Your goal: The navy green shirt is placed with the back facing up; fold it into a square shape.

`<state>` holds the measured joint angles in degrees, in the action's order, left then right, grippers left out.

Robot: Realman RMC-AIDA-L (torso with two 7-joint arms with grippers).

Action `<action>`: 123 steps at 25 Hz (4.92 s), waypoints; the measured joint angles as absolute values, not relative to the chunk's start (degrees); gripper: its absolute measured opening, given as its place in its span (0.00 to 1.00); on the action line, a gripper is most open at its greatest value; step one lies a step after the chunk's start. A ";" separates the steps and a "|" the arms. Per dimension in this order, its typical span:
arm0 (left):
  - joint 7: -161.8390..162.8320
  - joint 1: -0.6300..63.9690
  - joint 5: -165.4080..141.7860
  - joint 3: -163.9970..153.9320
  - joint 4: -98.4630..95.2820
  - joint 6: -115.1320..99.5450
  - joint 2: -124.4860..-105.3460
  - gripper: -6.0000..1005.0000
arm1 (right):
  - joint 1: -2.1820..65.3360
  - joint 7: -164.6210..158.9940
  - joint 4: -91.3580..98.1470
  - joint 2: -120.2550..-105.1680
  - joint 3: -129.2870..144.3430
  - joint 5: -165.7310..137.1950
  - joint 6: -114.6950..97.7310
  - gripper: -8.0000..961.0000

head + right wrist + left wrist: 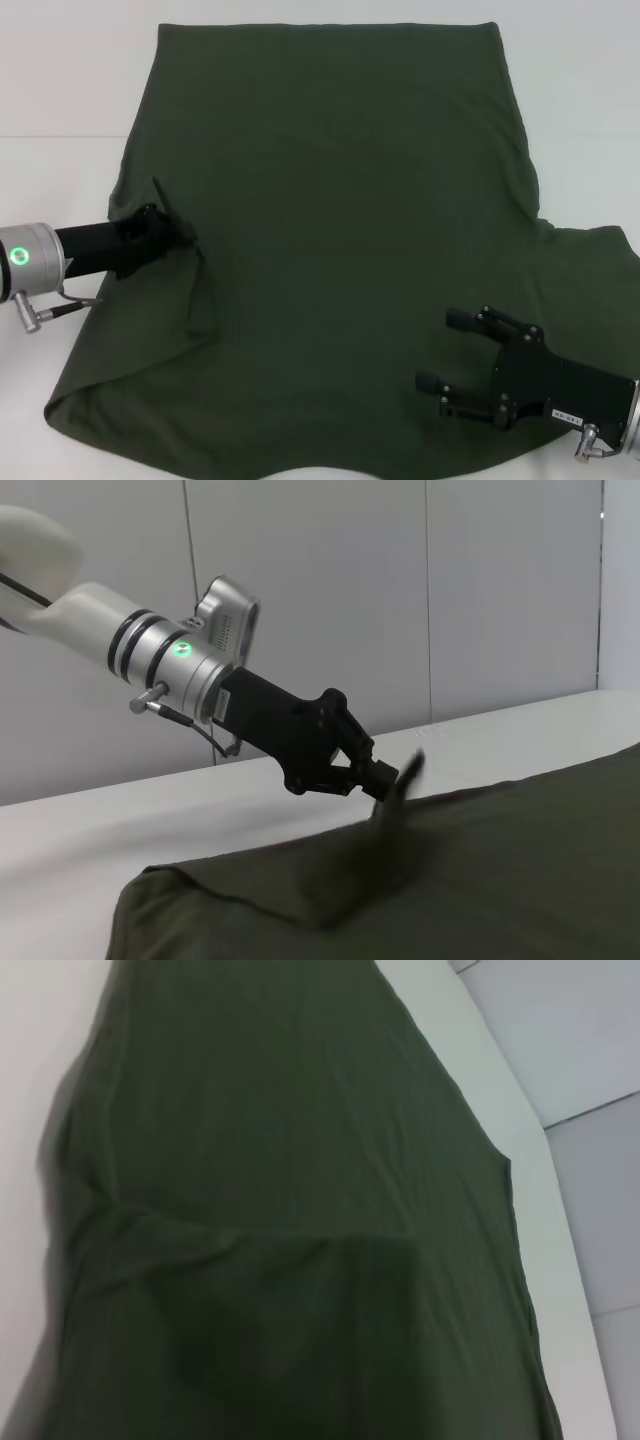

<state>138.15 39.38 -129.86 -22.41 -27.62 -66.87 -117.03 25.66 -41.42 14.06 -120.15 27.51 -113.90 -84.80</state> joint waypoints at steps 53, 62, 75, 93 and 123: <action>68.93 19.62 -122.69 -30.22 -41.14 -93.49 -119.55 0.83 | 24.56 -43.46 14.62 -119.97 26.48 -113.97 -84.38 0.95; 68.91 19.94 -121.74 -28.85 -41.18 -95.47 -119.61 0.83 | 23.96 -77.76 31.03 -119.77 26.16 -115.12 -91.25 0.95; 68.84 20.21 -121.65 -29.03 -41.65 -96.38 -119.61 0.83 | 26.78 -127.98 59.50 -118.13 27.08 -131.87 -97.70 0.95; 68.20 21.56 -122.38 -29.43 -41.44 -95.81 -119.61 0.83 | 33.14 -148.62 67.35 -116.32 27.21 -163.35 -95.01 0.95; 68.20 21.26 -122.52 -29.44 -41.39 -95.79 -120.14 0.83 | 36.35 -147.99 52.79 -115.39 29.17 -163.75 -80.78 0.95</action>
